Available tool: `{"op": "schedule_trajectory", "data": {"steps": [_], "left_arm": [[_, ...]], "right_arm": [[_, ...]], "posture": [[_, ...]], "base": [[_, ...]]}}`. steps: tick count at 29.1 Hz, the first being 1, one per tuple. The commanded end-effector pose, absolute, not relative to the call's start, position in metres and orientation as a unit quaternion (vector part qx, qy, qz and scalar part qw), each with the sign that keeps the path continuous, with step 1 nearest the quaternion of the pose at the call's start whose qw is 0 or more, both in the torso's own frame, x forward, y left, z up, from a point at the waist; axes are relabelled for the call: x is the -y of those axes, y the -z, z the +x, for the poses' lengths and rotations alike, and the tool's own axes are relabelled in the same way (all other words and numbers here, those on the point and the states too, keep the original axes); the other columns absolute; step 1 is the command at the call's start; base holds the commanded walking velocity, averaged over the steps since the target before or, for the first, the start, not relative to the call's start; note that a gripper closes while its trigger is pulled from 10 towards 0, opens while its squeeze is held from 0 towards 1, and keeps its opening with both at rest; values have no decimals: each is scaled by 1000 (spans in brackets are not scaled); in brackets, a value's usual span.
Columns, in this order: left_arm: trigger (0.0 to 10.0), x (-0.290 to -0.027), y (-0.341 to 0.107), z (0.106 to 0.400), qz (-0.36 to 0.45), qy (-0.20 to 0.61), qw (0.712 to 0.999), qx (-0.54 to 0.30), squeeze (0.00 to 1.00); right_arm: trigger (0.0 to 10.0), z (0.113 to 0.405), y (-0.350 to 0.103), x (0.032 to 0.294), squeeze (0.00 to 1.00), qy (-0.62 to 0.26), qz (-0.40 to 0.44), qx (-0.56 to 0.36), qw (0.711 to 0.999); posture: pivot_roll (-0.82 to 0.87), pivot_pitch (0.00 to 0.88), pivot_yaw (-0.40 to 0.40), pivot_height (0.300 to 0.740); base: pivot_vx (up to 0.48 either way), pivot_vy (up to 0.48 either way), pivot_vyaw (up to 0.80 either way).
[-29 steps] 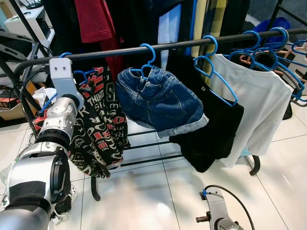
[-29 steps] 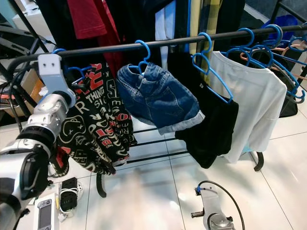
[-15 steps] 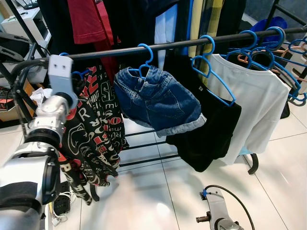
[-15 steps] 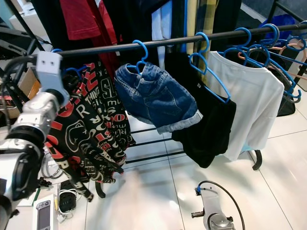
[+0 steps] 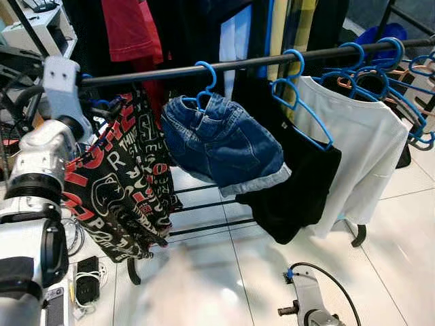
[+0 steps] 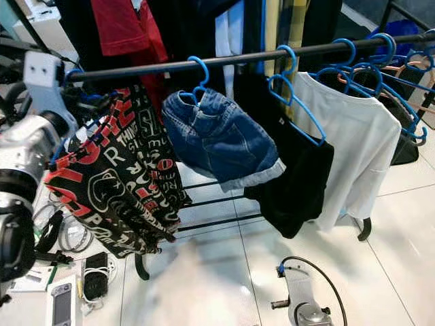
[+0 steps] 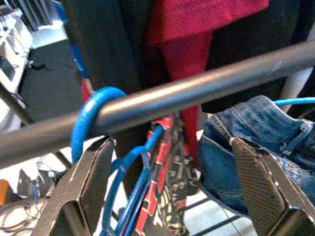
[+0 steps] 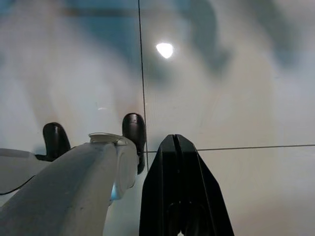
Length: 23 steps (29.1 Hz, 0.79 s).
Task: Hang hanger
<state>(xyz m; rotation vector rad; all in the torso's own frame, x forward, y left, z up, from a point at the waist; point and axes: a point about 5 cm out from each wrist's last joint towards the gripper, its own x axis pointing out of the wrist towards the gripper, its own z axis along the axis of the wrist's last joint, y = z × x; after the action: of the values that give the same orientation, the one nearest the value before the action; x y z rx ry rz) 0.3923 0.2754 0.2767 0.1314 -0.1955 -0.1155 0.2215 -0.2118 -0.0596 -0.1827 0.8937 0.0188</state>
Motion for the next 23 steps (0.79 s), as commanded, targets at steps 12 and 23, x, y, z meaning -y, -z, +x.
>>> {"op": "schedule_trajectory", "data": {"steps": [12,23], "left_arm": [[10000,-306,-226,377,184,40,978,-86,1000],[10000,-326,-250,369,188,13,980,-63,1000]], "right_arm": [[10000,215,65,206,0,-16,-84,-444,892],[10000,215,65,206,0,-17,-84,-445,892]], "posture": [[-60,194,102,740],[-52,192,98,740]], "base": [[0,0,0],[0,0,0]]}}
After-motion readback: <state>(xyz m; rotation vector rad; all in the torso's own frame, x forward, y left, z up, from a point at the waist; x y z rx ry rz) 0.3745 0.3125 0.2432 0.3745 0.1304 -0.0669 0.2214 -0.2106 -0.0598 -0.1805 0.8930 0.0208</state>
